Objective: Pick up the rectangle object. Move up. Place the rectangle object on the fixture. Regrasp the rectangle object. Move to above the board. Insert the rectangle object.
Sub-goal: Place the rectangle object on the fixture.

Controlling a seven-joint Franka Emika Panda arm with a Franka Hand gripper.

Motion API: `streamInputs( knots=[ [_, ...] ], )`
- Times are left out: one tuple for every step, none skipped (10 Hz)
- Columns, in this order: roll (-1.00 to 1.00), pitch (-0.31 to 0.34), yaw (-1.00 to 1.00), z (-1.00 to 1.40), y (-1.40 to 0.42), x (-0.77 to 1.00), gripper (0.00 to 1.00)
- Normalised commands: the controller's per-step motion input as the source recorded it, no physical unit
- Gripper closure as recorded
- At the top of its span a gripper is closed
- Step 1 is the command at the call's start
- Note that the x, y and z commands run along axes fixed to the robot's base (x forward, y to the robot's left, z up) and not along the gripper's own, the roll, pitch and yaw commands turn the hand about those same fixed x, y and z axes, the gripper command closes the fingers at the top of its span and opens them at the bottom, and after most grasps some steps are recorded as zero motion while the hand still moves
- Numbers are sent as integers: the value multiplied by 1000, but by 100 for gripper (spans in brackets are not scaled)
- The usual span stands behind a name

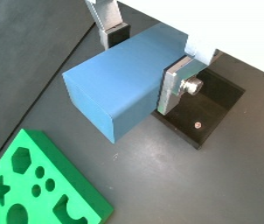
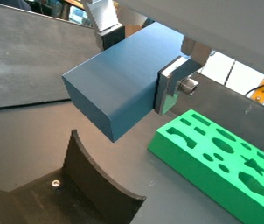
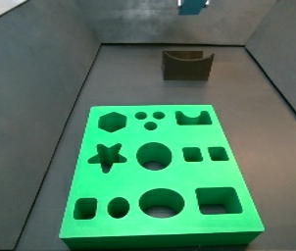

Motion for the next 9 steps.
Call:
streamInputs(
  knots=[
    [-230, 37, -31, 2, 29, 50, 100],
    [-200, 41, -45, 3, 37, 45, 100],
    [-1000, 153, 33, -1000, 136, 119, 100],
    [-1000, 155, 4, -1000, 141, 126, 100],
    [-946, 199, -46, -1000, 136, 139, 100],
    [-835, 201, -71, -1000, 135, 143, 100],
    [-600, 169, -121, -1000, 136, 151, 100],
    [-482, 146, -142, -1000, 138, 155, 100],
    [-279, 104, -166, -1000, 133, 166, 100]
  ],
)
